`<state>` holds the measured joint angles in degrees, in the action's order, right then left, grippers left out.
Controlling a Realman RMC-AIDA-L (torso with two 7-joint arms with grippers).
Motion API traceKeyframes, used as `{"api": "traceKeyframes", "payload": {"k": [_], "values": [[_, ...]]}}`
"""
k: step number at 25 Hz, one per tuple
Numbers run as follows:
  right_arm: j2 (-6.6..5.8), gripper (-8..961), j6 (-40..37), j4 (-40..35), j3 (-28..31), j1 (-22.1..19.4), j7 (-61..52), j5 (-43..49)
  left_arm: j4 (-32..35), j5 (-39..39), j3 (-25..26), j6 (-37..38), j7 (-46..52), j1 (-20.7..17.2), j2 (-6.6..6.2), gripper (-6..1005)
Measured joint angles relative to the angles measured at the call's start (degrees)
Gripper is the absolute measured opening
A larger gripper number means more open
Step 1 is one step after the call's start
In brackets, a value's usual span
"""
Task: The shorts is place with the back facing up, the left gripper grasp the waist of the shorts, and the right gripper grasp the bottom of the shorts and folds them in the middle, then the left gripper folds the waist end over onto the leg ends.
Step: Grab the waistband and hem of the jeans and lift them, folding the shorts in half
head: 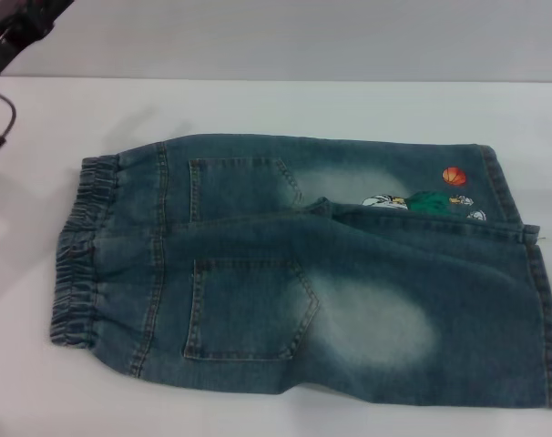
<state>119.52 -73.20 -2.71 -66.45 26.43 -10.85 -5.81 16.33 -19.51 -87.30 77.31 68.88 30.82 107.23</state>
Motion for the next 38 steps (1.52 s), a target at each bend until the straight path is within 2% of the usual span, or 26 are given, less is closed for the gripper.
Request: {"api": "traceKeyframes", "payload": {"k": [4, 5, 7, 8, 13, 14, 16, 17, 18, 20, 23, 31, 38], "values": [[-0.01, 563, -0.05, 0.62, 0.06, -0.34, -0.02, 0.00, 6.20, -14.91, 3.61, -0.28, 16.45, 0.53, -5.42, 774], [-0.04, 563, -0.10, 0.66, 0.07, -0.48, -0.03, 0.01, 7.67, -19.68, 5.60, 0.32, 20.22, 0.35, -6.34, 774], [-0.06, 563, -0.17, 0.68, 0.13, -0.71, -0.04, 0.01, 11.23, -33.41, 12.76, 2.77, 29.96, -0.45, -8.37, 773], [-0.08, 563, -0.21, 0.69, 0.15, -0.79, -0.04, 0.00, 11.92, -36.36, 14.57, 3.44, 31.93, -0.60, -8.68, 772], [-0.24, 562, -0.51, 0.32, 0.21, -1.28, -0.04, 0.06, 17.98, -64.65, 28.89, 10.76, 50.01, -2.81, -10.24, 770], [-0.29, 562, -0.50, 0.28, 0.21, -1.33, -0.05, 0.06, 19.64, -70.23, 32.75, 13.47, 52.90, -4.00, -10.24, 769], [-0.39, 562, -0.28, 0.26, 0.21, -1.34, -0.05, 0.06, 20.88, -73.96, 35.91, 16.11, 54.09, -5.20, -10.04, 768], [-0.44, 562, -0.16, 0.24, 0.20, -1.33, -0.05, 0.06, 21.72, -77.03, 39.50, 19.21, 54.43, -6.81, -9.71, 768], [-0.49, 562, -0.12, 0.22, 0.20, -1.31, -0.05, 0.06, 21.72, -77.03, 39.50, 19.21, 54.43, -6.81, -9.71, 768], [-0.58, 562, -0.13, 0.18, 0.19, -1.20, -0.05, 0.05, 21.85, -80.92, 42.62, 21.73, 55.17, -8.73, -9.46, 767], [-0.67, 561, -0.13, 0.15, 0.18, -0.90, -0.05, 0.03, 21.57, -84.18, 43.05, 22.39, 56.07, -9.79, -9.17, 765], [-0.62, 560, -0.08, -0.02, 0.18, -0.68, -0.04, 0.03, 22.02, -92.78, 43.18, 21.98, 56.64, -10.35, -6.30, 761], [-0.41, 560, -0.04, -0.01, -0.04, -1.17, -0.04, 0.06, 22.00, -96.64, 43.37, 19.64, 57.34, -9.76, -5.60, 758]]}}
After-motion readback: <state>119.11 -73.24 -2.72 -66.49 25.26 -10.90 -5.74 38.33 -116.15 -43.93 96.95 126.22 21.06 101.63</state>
